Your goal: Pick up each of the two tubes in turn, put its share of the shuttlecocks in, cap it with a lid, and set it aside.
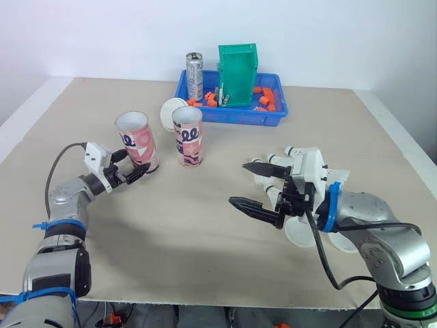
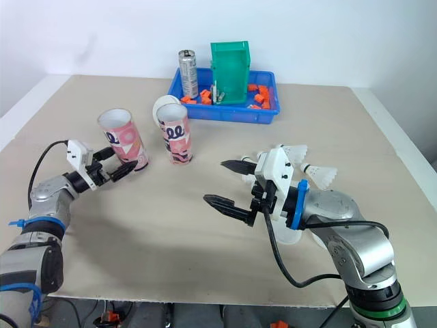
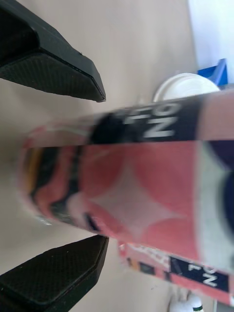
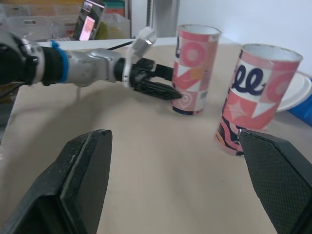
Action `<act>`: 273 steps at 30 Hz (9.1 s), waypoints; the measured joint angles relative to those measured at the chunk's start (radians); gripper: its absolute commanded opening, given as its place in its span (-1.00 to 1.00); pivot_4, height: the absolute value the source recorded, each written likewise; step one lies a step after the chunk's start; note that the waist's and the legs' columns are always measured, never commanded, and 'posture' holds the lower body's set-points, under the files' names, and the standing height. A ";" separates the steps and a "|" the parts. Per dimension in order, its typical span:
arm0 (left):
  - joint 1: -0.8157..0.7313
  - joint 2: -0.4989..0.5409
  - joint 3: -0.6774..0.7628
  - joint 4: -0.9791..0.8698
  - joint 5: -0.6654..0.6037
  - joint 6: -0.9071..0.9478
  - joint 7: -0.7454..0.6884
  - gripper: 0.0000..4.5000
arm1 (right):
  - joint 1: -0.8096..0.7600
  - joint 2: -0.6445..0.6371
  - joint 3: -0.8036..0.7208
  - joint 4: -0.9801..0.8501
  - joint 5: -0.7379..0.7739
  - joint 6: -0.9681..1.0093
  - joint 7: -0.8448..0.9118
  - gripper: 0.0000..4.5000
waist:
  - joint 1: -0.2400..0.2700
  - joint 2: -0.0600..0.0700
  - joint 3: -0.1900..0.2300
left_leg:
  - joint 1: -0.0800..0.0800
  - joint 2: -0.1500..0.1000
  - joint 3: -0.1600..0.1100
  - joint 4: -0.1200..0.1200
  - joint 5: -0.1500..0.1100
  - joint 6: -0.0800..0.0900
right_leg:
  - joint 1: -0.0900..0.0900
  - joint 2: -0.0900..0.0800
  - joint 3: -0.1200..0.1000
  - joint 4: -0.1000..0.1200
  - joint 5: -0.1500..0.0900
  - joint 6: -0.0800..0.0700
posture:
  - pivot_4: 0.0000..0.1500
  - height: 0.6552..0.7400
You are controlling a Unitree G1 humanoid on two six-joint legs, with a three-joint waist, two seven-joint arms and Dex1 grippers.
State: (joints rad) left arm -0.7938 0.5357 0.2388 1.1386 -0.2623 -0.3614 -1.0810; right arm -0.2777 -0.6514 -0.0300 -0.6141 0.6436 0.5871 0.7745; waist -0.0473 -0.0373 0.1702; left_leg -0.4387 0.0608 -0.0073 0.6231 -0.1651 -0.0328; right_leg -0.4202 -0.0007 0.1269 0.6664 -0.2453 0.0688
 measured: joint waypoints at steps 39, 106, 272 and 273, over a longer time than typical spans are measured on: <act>-0.071 -0.063 -0.003 0.106 0.049 -0.034 0.021 0.63 | 0.069 -0.040 -0.048 -0.091 0.038 0.009 -0.054 1.00 | 0.001 0.000 0.000 | 0.000 0.000 -0.002 0.001 0.000 0.000 | 0.001 0.001 -0.001 0.001 0.000 0.001 | 1.00 0.91; 0.126 0.596 -0.739 -0.897 -0.203 0.411 -0.535 0.63 | 0.428 0.147 -0.087 -0.001 -0.141 0.042 -0.427 1.00 | 0.002 0.000 0.000 | 0.000 0.003 -0.002 0.003 0.002 0.003 | -0.001 -0.003 -0.010 0.010 -0.008 -0.012 | 1.00 0.91; 0.257 0.356 -0.502 -0.953 -0.154 0.522 -0.534 0.61 | -0.276 0.013 0.032 0.120 -0.385 0.039 -0.057 -0.98 | 0.000 0.011 0.000 | -0.003 0.003 0.000 -0.002 0.006 0.009 | -0.004 -0.003 -0.012 0.015 -0.014 -0.013 | 1.00 0.91; 0.257 0.356 -0.502 -0.953 -0.153 0.523 -0.534 0.61 | -0.275 -0.019 0.007 0.097 -0.325 0.047 -0.005 -0.98 | 0.000 0.011 0.000 | -0.003 0.003 0.000 -0.003 0.006 0.009 | -0.004 -0.003 -0.012 0.015 -0.014 -0.013 | 1.00 0.91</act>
State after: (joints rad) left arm -0.5366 0.8919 -0.2632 0.1854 -0.4156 0.1612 -1.6149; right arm -0.5531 -0.6704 -0.0230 -0.5172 0.3184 0.6344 0.7697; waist -0.0469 -0.0263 0.1705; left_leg -0.4422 0.0634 -0.0076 0.6203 -0.1591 -0.0241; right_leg -0.4246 -0.0037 0.1153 0.6814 -0.2589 0.0561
